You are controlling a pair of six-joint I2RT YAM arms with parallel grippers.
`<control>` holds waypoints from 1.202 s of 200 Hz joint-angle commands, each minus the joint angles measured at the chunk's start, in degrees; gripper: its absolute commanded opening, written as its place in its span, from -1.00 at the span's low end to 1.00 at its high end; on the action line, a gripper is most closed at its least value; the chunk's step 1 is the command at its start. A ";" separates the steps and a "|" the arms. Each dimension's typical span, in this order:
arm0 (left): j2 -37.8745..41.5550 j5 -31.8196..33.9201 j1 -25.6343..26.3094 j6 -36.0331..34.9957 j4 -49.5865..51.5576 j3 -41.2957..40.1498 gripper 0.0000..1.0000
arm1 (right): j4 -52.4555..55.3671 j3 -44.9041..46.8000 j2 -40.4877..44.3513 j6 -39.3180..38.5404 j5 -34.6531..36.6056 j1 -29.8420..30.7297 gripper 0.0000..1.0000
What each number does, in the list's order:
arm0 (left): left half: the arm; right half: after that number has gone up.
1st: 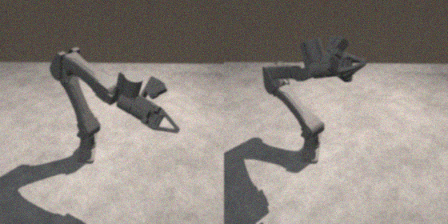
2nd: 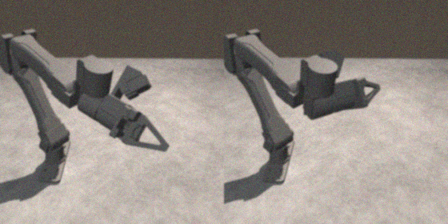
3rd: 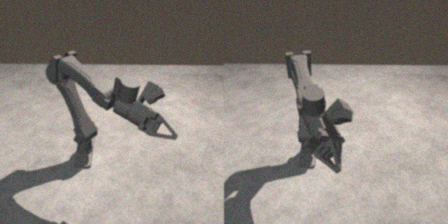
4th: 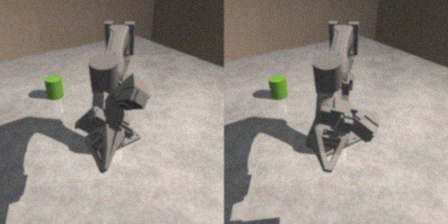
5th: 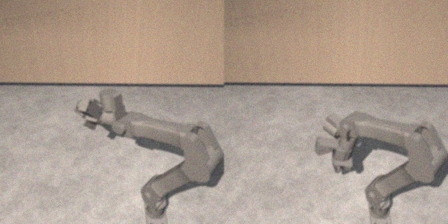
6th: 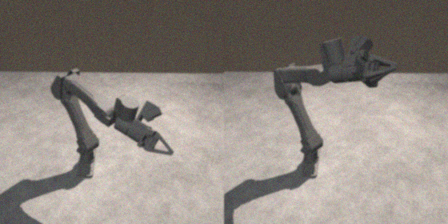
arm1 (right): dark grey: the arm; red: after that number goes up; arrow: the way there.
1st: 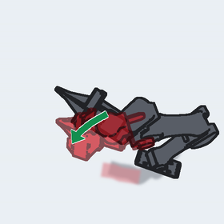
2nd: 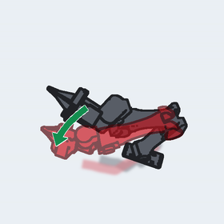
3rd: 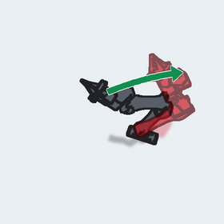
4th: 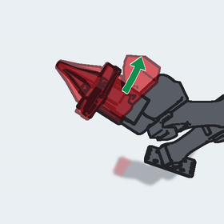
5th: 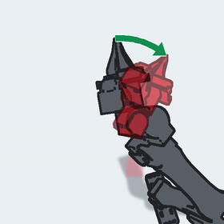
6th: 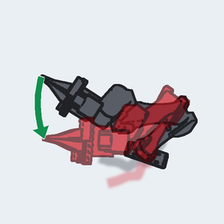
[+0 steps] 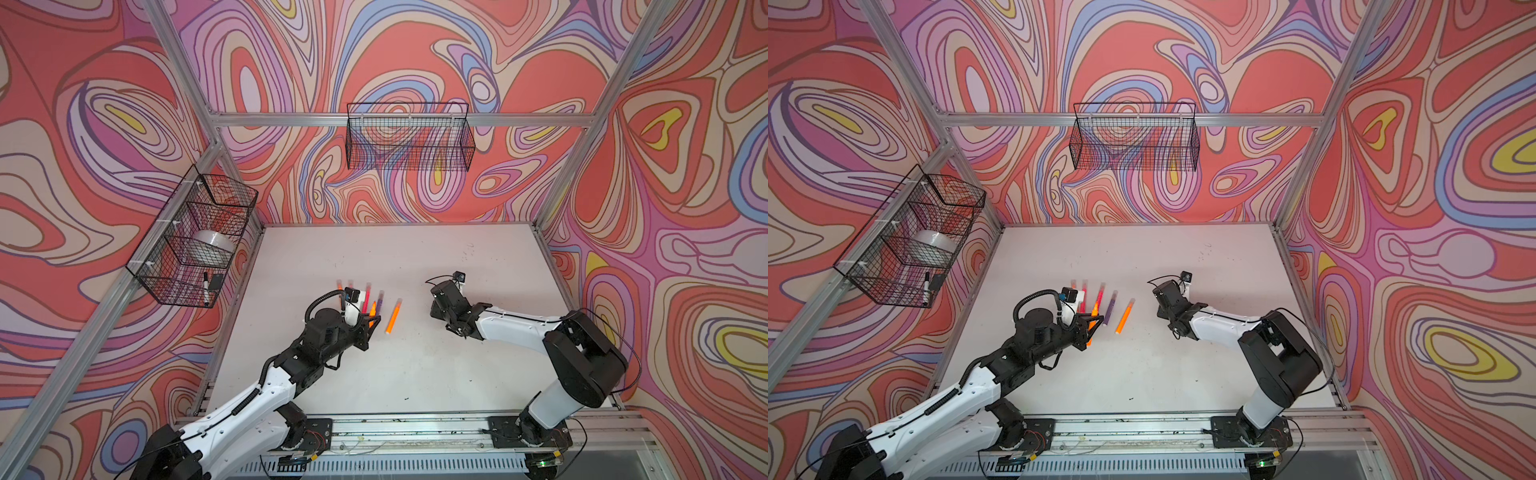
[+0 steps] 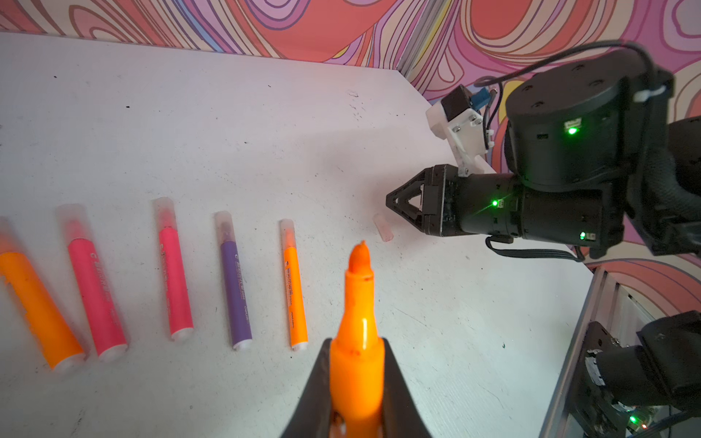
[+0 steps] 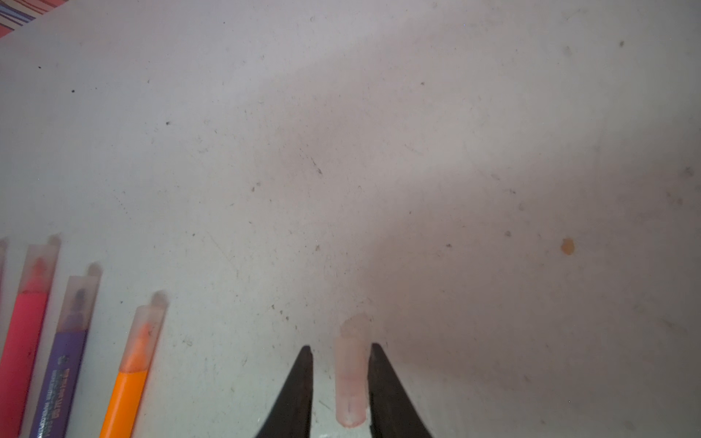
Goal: Insert pens into pen caps
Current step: Rotate the pen cap at the center of the table, then pick up the pen cap from the center of the table.
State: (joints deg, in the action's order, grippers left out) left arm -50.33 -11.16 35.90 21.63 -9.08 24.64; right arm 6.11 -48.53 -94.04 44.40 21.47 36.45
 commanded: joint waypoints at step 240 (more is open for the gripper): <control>0.31 -0.97 -0.13 -0.36 -0.06 -0.21 -1.00 | 3.90 -2.88 -9.39 1.13 -2.09 -0.18 -0.60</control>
State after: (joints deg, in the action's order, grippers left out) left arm -50.35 -11.57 35.90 21.63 -9.10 24.64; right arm 8.32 -50.68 -100.99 45.30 19.64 36.45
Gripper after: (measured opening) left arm 0.170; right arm 0.204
